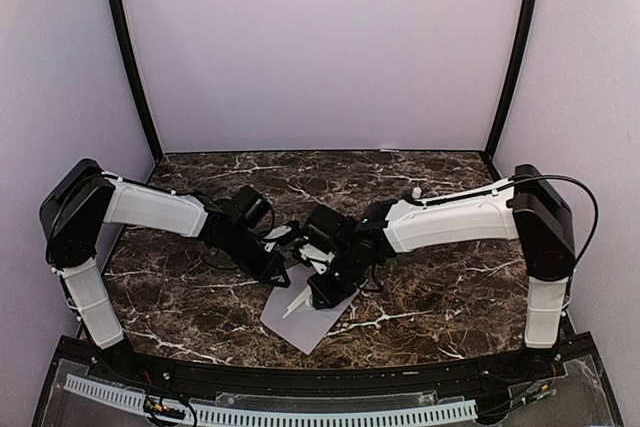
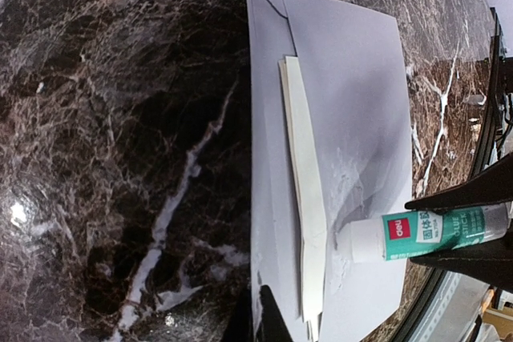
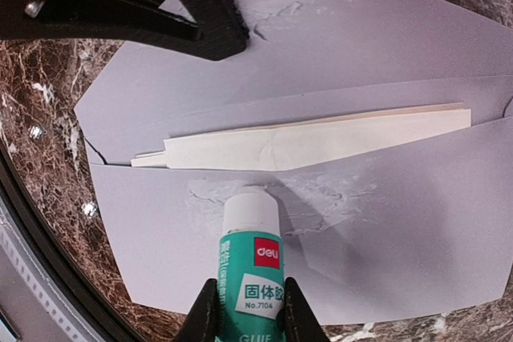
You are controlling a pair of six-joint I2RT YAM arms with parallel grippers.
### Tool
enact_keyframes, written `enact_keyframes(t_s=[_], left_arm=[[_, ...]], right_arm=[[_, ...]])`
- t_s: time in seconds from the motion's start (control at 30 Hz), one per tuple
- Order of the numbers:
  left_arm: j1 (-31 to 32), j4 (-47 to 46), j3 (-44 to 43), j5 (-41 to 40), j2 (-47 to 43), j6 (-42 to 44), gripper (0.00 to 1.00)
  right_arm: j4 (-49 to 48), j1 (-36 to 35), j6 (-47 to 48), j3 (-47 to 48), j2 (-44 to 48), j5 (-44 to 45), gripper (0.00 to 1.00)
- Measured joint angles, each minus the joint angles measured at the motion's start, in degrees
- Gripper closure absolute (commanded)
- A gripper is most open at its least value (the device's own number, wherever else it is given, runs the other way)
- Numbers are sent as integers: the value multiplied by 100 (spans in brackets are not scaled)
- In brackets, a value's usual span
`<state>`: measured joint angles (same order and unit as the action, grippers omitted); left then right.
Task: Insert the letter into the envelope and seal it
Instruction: Paint the envelope at the center of the board.
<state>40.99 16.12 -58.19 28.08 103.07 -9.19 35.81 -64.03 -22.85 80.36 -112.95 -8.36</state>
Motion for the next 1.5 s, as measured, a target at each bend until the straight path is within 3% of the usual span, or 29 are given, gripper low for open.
enact_keyframes(t_s=[1.5], left_arm=[[-2,-125,2,127,0,2,100]], right_arm=[[-68,778,-9,105,-96,236,99]])
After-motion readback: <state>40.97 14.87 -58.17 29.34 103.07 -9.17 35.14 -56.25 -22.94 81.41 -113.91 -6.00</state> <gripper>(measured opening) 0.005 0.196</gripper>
